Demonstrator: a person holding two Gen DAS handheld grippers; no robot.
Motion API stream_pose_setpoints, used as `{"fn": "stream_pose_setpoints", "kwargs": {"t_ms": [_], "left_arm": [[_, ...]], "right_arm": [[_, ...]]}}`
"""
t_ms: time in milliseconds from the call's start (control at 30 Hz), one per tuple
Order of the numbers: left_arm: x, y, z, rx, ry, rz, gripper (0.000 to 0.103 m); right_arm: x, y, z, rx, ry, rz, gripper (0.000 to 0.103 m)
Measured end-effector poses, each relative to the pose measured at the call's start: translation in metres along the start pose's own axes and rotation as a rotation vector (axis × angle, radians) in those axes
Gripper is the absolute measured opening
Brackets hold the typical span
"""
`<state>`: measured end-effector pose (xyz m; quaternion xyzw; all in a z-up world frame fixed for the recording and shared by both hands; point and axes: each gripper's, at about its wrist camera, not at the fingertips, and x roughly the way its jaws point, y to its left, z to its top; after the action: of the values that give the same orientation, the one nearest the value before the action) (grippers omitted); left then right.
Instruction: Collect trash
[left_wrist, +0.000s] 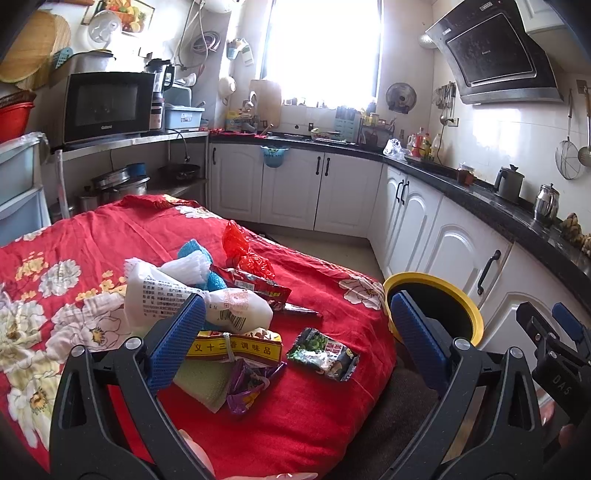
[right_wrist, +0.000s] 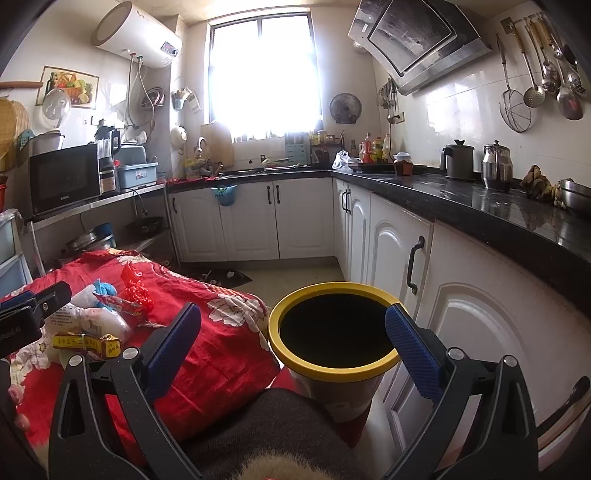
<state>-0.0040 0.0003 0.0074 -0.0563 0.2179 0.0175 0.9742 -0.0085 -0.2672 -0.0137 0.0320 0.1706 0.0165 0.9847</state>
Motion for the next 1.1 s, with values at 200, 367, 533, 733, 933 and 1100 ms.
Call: {"fn": "stream_pose_setpoints", "kwargs": {"t_ms": [200,367,533,733,933,1100], "left_arm": [[-0.0005,0.0001,0.0004,0.001,-0.001,0.002,0.092],[-0.0008,0.0006,0.0005,0.001,-0.001,0.002,0.092],[-0.0007,0.0005,-0.0001,0.001,-0.001,0.000,0.092],[-0.0014,0.0015,-0.0008,0.001,-0.003,0.005,0.092],[-0.0016,0.0027,-0.0001,-0.001,-0.003,0.006,0.092],[-0.0020,0.0060,0.0009,-0.012,-0.007,0.008,0.092]], "right_arm": [[-0.0001,-0.0001,-0.0003,0.001,0.000,0.001,0.097],[0.0000,-0.0001,-0.0007,0.001,-0.001,0.001,0.097],[0.0001,-0.0003,-0.0003,0.002,0.002,0.001,0.097],[0.0000,-0.0005,0.0001,0.002,0.003,0.002,0.097],[0.0026,0.0015,-0.0009,-0.004,0.009,0.011,0.097],[0.0062,0.0059,-0.0029,-0.019,0.022,0.037,0.097]]}}
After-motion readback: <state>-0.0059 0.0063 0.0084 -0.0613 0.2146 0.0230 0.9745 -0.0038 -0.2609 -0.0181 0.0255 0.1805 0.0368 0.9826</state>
